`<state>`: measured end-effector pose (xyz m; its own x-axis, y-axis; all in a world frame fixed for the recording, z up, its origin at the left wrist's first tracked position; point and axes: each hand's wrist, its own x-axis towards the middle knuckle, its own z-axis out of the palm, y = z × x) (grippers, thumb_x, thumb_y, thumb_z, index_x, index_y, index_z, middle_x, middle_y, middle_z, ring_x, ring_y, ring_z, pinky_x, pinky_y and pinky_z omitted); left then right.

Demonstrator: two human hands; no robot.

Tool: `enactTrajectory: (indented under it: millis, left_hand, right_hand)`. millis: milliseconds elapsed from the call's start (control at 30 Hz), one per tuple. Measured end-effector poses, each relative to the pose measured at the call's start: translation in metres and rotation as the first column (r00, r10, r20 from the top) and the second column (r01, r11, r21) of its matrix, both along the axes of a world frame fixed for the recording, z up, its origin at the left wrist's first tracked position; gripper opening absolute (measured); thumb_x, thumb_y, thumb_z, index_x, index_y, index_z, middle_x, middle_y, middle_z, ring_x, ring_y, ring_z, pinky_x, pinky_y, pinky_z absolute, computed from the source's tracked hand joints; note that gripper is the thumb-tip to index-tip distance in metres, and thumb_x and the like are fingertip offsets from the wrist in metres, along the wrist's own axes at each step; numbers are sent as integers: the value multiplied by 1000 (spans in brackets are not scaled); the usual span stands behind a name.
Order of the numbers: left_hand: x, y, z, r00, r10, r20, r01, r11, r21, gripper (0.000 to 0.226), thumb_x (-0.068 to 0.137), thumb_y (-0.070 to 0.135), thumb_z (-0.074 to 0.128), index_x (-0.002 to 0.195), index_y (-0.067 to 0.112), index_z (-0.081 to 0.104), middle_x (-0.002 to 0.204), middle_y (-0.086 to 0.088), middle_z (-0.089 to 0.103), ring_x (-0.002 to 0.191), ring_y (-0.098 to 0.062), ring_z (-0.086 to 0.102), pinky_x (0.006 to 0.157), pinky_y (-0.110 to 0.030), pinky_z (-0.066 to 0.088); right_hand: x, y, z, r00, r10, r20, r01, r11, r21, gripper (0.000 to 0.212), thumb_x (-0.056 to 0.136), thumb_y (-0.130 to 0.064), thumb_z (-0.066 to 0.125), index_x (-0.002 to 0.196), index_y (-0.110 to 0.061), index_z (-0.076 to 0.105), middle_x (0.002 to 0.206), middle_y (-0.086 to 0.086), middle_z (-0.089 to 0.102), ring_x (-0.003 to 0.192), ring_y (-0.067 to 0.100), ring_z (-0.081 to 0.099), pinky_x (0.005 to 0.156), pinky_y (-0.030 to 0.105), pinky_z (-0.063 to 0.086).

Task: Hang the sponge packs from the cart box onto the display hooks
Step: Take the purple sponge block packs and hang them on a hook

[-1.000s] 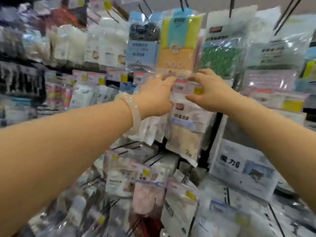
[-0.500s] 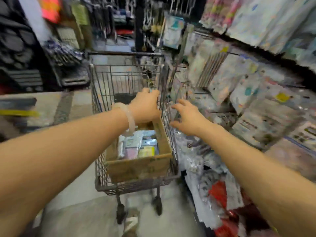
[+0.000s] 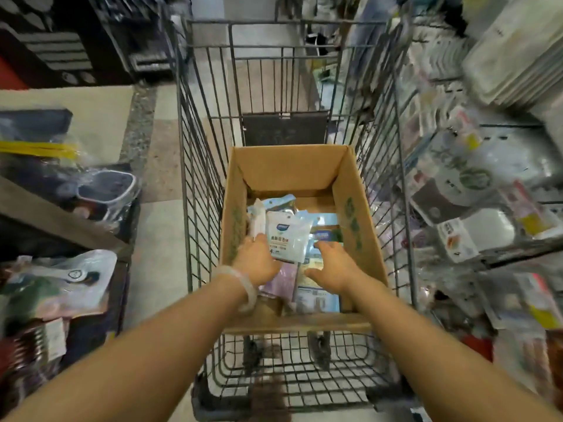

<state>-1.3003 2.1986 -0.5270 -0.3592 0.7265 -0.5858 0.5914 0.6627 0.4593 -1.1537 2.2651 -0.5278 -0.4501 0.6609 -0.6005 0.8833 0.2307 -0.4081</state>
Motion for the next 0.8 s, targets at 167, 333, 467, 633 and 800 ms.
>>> enactTrajectory:
  millis: [167, 333, 467, 633, 800]
  left_hand:
    - [-7, 24, -72, 969, 218, 117, -212, 976, -59, 55, 78, 9, 63, 128, -1, 42, 131, -20, 47, 120, -35, 48, 99, -41, 42]
    - [-1, 39, -120, 928, 358, 106, -351, 933, -73, 64, 83, 0, 49, 140, 2, 21, 144, -20, 30, 134, -34, 30, 109, -42, 31]
    - [7, 38, -135, 924, 382, 5, -377, 914, -152, 65, 82, 12, 51, 140, 8, 23, 143, -17, 33, 136, -34, 27, 110, -45, 27]
    - [29, 29, -134, 973, 225, 59, -213, 963, -164, 77, 75, 9, 54, 143, 14, 17, 148, -14, 27, 140, -33, 18, 117, -44, 12]
    - [43, 26, -137, 985, 135, 108, -131, 990, -44, 66, 83, 24, 53, 142, 17, 23, 142, -8, 36, 135, -28, 27, 116, -39, 16]
  right_hand:
    - [-23, 10, -73, 968, -223, -114, 203, 965, -164, 57, 82, -15, 64, 133, -11, 40, 134, 14, 49, 122, 31, 47, 93, 28, 41]
    - [-35, 23, -123, 838, -500, -219, 445, 858, -256, 53, 86, -22, 63, 131, -8, 39, 115, 1, 52, 104, 15, 51, 74, 13, 36]
    - [-45, 23, -145, 671, -682, -290, 564, 724, -397, 50, 86, -21, 64, 128, -12, 38, 126, 9, 57, 111, 21, 56, 95, 27, 45]
    - [-45, 34, -154, 559, -756, -340, 619, 653, -436, 58, 76, -23, 75, 121, -18, 38, 121, 2, 56, 111, 19, 57, 94, 32, 46]
    - [-48, 42, -170, 588, -738, -331, 620, 674, -402, 96, 54, -20, 89, 132, -11, 33, 125, 8, 57, 112, 23, 58, 98, 45, 48]
